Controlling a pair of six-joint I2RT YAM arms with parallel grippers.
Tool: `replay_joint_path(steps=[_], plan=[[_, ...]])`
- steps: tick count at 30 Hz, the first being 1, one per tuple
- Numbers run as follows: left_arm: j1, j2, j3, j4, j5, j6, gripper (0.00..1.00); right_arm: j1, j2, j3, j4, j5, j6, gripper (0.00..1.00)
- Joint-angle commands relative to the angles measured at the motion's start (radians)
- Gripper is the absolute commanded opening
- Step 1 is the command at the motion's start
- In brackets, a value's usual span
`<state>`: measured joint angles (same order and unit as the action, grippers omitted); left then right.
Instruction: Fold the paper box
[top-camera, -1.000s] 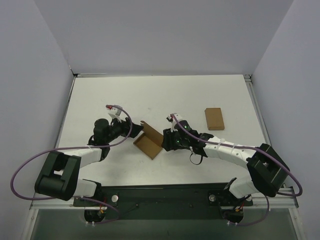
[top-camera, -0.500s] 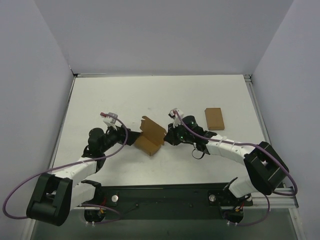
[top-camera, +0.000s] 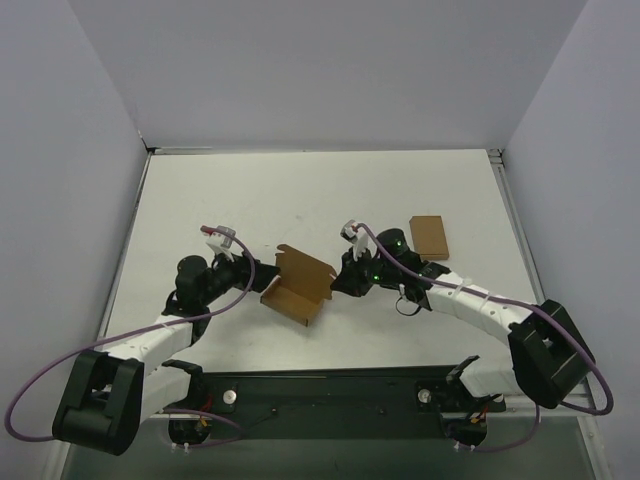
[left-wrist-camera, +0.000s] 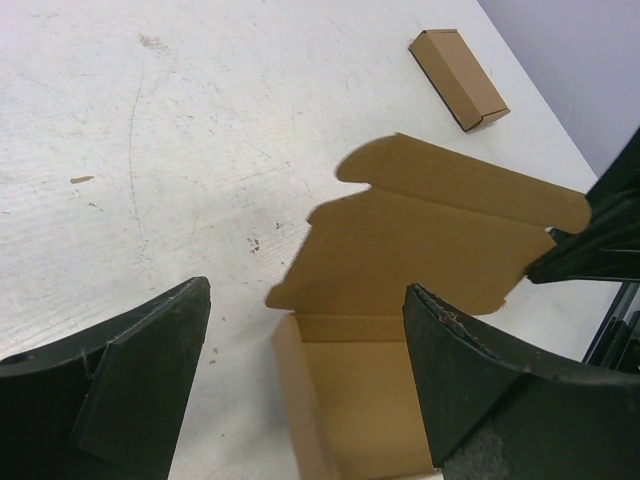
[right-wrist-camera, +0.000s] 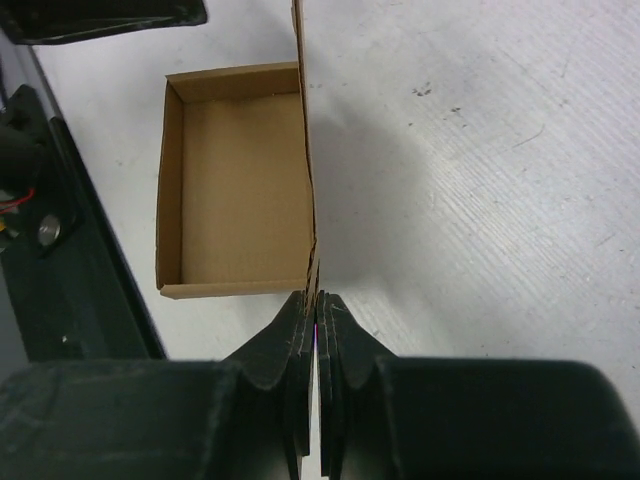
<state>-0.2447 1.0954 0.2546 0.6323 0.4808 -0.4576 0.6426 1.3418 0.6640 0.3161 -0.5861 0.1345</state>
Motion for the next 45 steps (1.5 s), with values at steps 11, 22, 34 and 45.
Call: replay_joint_path(steps=[11,22,34,45], plan=[[0.009,-0.025,0.028,0.067,0.142,0.0,0.84,-0.026,-0.087,0.098,-0.193,-0.196,-0.093,0.0],[-0.004,0.018,0.038,0.089,0.189,-0.003,0.65,-0.026,-0.075,0.108,-0.207,-0.202,-0.099,0.0],[-0.027,0.05,0.048,0.099,0.211,-0.001,0.38,-0.024,-0.05,0.12,-0.215,-0.185,-0.104,0.0],[-0.12,0.035,0.074,-0.02,0.098,0.077,0.1,0.023,-0.044,0.135,-0.235,0.067,-0.104,0.0]])
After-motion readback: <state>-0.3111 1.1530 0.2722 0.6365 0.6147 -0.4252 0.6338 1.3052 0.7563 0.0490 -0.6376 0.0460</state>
